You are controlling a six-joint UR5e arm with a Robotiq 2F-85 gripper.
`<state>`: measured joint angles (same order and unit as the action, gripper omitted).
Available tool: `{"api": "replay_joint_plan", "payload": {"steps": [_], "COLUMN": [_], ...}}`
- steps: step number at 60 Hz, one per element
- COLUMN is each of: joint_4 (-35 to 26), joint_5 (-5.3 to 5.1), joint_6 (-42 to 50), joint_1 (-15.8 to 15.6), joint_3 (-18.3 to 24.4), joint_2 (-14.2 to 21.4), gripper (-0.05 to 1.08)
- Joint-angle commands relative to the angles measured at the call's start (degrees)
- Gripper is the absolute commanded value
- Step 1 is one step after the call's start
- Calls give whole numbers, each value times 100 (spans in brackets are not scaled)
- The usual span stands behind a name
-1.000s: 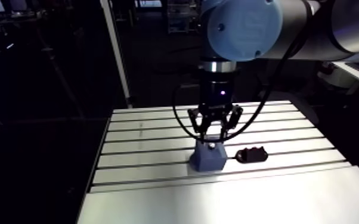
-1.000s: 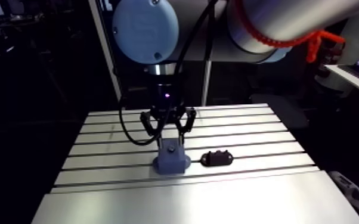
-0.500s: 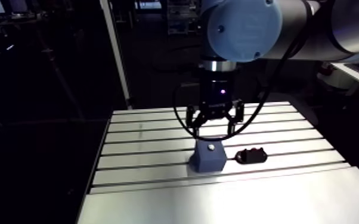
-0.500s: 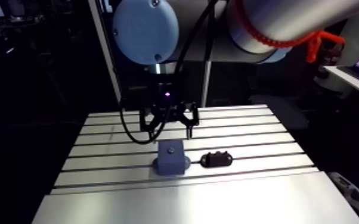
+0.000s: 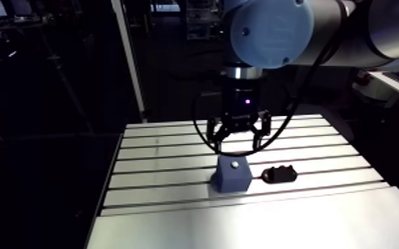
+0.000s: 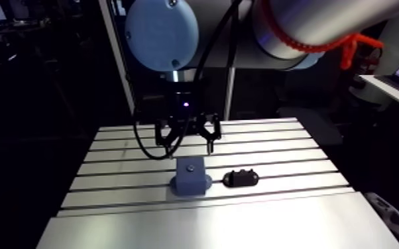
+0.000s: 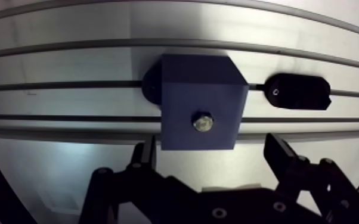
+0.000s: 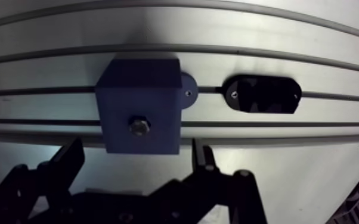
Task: Pick up the M10 bolt and insert it into the hex recess until seated.
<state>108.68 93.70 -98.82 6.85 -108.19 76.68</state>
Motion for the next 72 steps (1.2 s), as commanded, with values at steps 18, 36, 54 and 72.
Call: {"api": "replay_joint_plan", "payload": {"steps": [18, 36, 54, 72], "joint_4": [163, 140, 458, 800], "joint_5": [102, 47, 20, 48], "joint_6": [-969, -1069, -995, -1066], "joint_1": [10, -42, -130, -131], "joint_3": [20, -50, -228, -384], "joint_2": [34, 343, 619, 516], "gripper": [5, 2, 2, 13]}}
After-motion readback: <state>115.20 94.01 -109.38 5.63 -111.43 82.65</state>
